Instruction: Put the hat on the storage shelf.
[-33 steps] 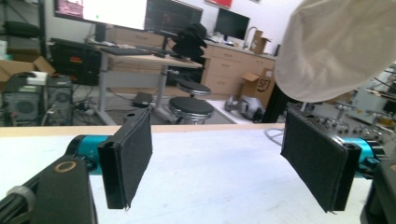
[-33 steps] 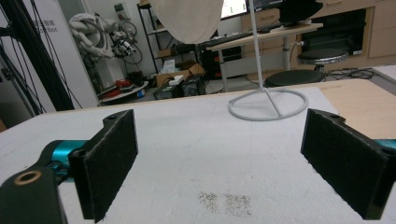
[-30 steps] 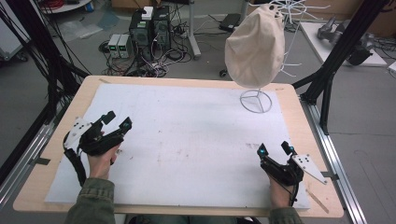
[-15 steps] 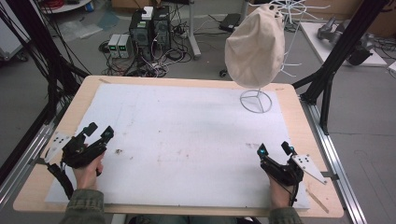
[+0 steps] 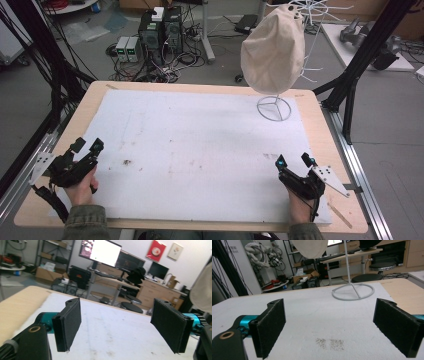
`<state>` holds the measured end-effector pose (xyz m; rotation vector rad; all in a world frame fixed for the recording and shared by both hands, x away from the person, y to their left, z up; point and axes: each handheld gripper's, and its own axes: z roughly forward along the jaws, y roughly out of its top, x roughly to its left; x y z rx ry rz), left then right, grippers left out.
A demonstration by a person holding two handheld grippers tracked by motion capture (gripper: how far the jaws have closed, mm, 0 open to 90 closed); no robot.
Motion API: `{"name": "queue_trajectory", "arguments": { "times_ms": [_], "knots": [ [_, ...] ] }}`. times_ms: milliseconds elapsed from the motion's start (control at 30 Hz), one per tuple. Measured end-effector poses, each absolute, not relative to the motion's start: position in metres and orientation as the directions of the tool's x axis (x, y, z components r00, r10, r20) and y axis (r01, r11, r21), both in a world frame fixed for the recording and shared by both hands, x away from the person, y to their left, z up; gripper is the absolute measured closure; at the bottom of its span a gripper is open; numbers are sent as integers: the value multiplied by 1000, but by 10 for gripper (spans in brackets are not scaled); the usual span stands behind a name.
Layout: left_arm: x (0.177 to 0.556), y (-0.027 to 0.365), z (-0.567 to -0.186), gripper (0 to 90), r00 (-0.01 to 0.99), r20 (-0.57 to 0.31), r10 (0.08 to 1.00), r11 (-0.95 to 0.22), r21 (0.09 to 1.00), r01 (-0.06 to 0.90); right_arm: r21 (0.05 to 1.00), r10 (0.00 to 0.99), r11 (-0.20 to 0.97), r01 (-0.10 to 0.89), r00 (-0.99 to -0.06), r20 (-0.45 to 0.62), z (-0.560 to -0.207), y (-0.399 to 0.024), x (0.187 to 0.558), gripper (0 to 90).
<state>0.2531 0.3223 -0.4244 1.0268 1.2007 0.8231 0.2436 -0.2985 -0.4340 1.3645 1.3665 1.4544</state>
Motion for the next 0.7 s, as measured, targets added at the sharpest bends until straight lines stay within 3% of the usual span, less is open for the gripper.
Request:
{"name": "queue_trajectory", "arguments": {
  "times_ms": [367,700],
  "knots": [
    [241,334,-432,239,70,-303,950,302,953,26,968,957,-186,169,-193,217,-434,-298,244,98],
    [238,326,-429,237,83,-266,960,264,964,35,967,955,-192,169,-193,223,-434,-302,239,99]
  ]
}}
